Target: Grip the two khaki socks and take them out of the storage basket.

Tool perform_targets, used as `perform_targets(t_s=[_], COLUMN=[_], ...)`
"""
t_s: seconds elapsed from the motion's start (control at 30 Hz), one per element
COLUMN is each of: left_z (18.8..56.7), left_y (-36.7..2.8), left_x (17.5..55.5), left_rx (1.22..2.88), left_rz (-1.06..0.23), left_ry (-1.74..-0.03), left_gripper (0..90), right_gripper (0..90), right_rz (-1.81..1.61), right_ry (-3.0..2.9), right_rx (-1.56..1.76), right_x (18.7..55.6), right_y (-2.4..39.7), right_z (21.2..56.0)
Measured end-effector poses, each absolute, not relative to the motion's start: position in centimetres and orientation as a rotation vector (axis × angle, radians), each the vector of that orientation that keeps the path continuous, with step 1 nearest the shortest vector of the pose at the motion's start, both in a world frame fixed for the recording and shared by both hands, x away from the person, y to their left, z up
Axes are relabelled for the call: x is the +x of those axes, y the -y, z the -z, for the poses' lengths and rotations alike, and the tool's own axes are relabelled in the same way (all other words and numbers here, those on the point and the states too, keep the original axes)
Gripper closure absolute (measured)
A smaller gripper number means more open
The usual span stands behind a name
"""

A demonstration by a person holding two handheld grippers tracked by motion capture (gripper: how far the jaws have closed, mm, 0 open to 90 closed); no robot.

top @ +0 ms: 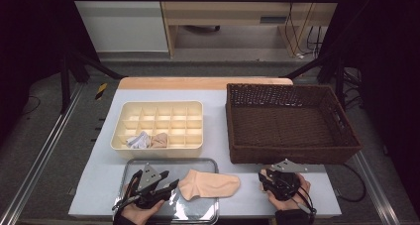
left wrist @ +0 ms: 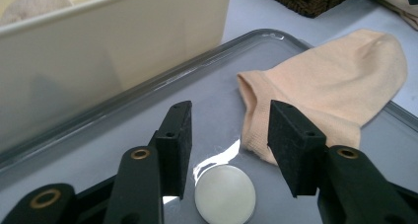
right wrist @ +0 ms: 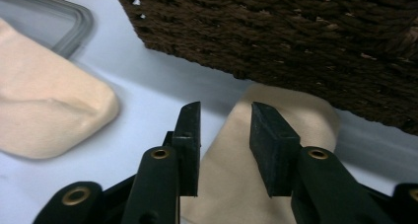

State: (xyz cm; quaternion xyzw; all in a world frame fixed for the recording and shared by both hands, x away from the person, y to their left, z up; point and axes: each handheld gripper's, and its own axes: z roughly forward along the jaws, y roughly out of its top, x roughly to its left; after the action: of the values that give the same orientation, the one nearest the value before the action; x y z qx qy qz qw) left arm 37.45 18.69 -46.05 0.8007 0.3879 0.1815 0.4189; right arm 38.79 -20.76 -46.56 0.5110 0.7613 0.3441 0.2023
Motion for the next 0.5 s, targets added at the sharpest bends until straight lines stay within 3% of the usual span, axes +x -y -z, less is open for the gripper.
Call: perform_targets(t_s=[0.17,0.3,0.5], left_z=[46.25,46.35,46.39], left_y=[-18.83,-18.86,-18.75], left_x=[37.61,37.7,37.67], left_rx=[2.007,2.007,2.014], left_rz=[-0.426,-0.408,-0.399], left_ry=[-1.0,-1.011,-1.004], left_gripper=[49.1,48.4,47.9], right_gripper=[72.5,86.3,88.9], right_rz=[-0.903,-0.876,-0.926], right_ry=[-2.149,-2.151,-2.136], right_rx=[1.433,1.436,1.448], right_x=[39.34,39.47,39.23], right_y=[20.6,20.63,20.94], right_z=[47.2,47.12,46.43])
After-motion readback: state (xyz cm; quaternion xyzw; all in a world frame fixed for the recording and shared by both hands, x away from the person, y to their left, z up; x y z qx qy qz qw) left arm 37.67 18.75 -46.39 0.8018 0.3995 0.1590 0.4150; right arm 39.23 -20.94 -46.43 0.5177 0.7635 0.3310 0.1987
